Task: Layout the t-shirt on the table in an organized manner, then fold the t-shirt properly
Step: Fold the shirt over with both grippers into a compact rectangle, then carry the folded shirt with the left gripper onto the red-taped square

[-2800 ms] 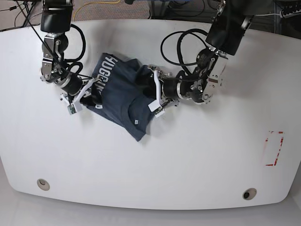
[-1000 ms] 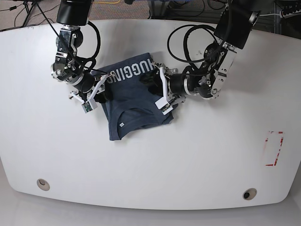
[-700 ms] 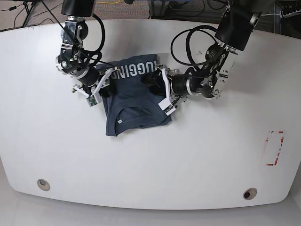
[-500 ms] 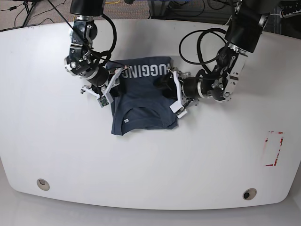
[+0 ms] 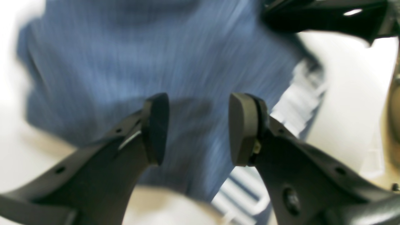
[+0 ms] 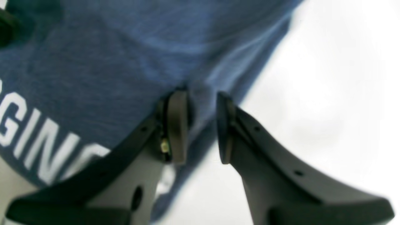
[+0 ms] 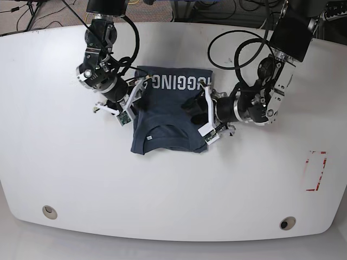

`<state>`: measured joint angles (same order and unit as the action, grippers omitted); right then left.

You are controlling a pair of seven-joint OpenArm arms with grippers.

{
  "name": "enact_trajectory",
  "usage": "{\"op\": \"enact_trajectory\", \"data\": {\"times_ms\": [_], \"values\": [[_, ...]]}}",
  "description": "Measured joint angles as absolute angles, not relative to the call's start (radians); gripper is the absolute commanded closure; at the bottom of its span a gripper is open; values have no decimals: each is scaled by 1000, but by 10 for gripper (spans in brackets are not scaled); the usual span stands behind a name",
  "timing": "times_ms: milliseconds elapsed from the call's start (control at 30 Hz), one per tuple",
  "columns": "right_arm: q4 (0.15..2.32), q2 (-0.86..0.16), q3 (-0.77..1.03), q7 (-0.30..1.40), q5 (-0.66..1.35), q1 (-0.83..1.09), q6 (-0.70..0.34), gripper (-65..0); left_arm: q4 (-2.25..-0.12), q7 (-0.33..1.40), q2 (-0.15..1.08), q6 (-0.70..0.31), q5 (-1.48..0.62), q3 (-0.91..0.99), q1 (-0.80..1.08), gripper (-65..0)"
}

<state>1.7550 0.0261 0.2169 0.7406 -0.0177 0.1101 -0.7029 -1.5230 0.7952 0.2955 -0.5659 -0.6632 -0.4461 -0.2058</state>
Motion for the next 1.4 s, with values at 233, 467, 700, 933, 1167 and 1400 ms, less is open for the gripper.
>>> {"op": "enact_trajectory", "data": {"times_ms": [233,467,700,933,1167,1400], "values": [[1877,-57,276,809,-18,107,-700,-160,-1546,759,207,-425,-652,-446,-242,-288],[1929,-64,374,820,-20,101,-698,-166,-1480,607,64,-166,-455,-519,-232,-288],[1929,-65,429,824,-23,100,-699,-236,-1370,431,-73,-8,-253,-597,-165,-289],[1929,-64,426,823,-18,101,-700,-238,-1292,377,-94,-4,-176,-633,-101,-290],[1929,-64,430,824,-21,106,-700,-238,-1289,306,-6,-31,-184,-612,-60,-290],[1929,-64,427,823,-19,106,-700,-238,-1320,209,126,-130,-200,-530,-3,-290]]}}
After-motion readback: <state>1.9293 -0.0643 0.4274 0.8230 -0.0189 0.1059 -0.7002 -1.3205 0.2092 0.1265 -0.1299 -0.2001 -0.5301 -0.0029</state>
